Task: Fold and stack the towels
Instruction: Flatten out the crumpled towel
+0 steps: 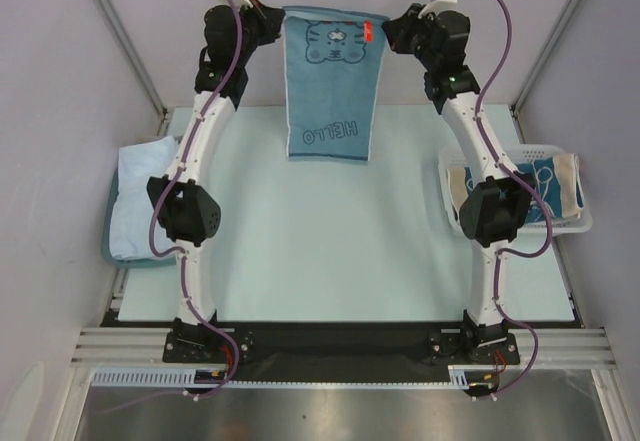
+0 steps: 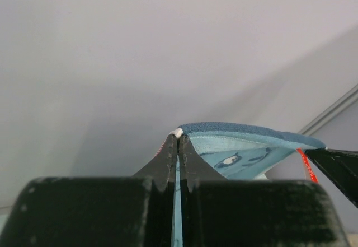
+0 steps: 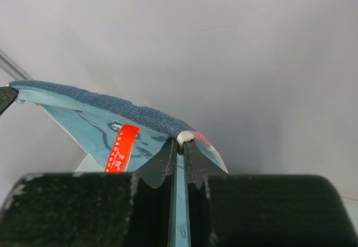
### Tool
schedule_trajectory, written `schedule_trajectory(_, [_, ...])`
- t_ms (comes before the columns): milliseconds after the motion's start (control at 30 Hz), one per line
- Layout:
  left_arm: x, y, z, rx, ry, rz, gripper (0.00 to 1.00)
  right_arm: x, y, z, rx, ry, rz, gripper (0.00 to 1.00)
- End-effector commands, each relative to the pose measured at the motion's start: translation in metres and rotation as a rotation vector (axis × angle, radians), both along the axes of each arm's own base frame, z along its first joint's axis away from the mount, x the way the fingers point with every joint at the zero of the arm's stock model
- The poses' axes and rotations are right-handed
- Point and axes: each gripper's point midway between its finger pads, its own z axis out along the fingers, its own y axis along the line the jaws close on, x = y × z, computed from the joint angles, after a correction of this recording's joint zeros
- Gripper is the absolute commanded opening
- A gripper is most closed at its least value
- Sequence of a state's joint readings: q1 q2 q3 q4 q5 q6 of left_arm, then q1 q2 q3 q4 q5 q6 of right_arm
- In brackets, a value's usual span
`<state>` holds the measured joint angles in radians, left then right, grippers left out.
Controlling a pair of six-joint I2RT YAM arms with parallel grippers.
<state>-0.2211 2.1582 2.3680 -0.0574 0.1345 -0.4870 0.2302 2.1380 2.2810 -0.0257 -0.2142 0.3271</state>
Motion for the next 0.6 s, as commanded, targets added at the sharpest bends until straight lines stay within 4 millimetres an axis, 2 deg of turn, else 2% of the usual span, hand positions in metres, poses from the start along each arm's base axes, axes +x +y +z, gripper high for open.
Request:
schedule_trajectory(0, [-0.025, 0.017, 0.078, -0.029, -0.194, 0.025, 0.0, -0.015, -0.013, 0.072, 0.023, -0.183, -0.038, 0.0])
schedule_trajectory(67, [-0.029, 0.015, 0.081, -0.029, -0.21, 0.011, 0.0, -0.021, -0.015, 0.078, 0.024, -0.195, -0.043, 0.0])
schedule_trajectory(100, [-0.028, 0.013, 0.068, -0.023, -0.182, 0.003, 0.0, -0.022, -0.015, 0.077, 0.024, -0.193, -0.042, 0.0])
schedule_trajectory(133, [-0.038, 0.015, 0.079, -0.029, -0.206, 0.0, 0.0, -0.025, -0.015, 0.078, 0.024, -0.196, -0.039, 0.0])
schedule_trajectory(167, [-0.042, 0.016, 0.08, -0.03, -0.209, -0.003, 0.0, -0.029, -0.016, 0.076, 0.025, -0.188, -0.038, 0.0])
schedule_trajectory(200, [-0.041, 0.014, 0.063, -0.027, -0.187, -0.004, 0.0, -0.033, -0.016, 0.077, 0.029, -0.187, -0.032, 0.0])
schedule_trajectory(233, [-0.051, 0.018, 0.072, -0.029, -0.199, 0.001, 0.0, -0.045, -0.018, 0.09, 0.04, -0.21, -0.03, 0.0])
schedule_trajectory(267, [-0.054, 0.018, 0.07, -0.028, -0.188, -0.001, 0.0, -0.05, -0.018, 0.086, 0.04, -0.199, -0.026, 0.0])
schedule_trajectory(300, [-0.053, 0.017, 0.053, -0.018, -0.148, -0.007, 0.01, -0.049, -0.016, 0.064, 0.031, -0.149, -0.024, 0.0])
schedule_trajectory(333, [-0.067, 0.019, 0.063, -0.024, -0.163, -0.012, 0.0, -0.052, -0.016, 0.052, 0.036, -0.119, -0.023, 0.0])
schedule_trajectory(367, [-0.071, 0.019, 0.057, -0.035, -0.149, -0.017, 0.01, -0.069, -0.018, 0.066, 0.051, -0.152, -0.017, 0.0])
schedule_trajectory(400, [-0.072, 0.019, 0.028, -0.035, -0.102, -0.017, 0.0, -0.068, -0.016, 0.026, 0.04, -0.072, -0.015, 0.0])
schedule_trajectory(433, [-0.077, 0.019, 0.019, -0.052, -0.083, -0.022, 0.0, -0.075, -0.016, 0.02, 0.051, -0.058, -0.011, 0.0])
schedule_trajectory(467, [-0.095, 0.023, 0.029, -0.063, -0.104, -0.022, 0.0, -0.081, -0.014, 0.016, 0.05, -0.053, -0.004, 0.0])
schedule_trajectory(500, [-0.096, 0.024, -0.003, -0.059, -0.045, -0.013, 0.0, -0.092, -0.015, -0.002, 0.041, -0.014, -0.004, 0.0])
schedule_trajectory(533, [-0.102, 0.025, -0.013, -0.067, -0.023, -0.013, 0.0, -0.097, -0.014, -0.009, 0.046, 0.007, 0.0, 0.0])
schedule_trajectory(567, [-0.116, 0.029, -0.031, -0.068, 0.014, -0.007, 0.01, -0.104, -0.01, -0.02, 0.043, 0.034, 0.012, 0.0])
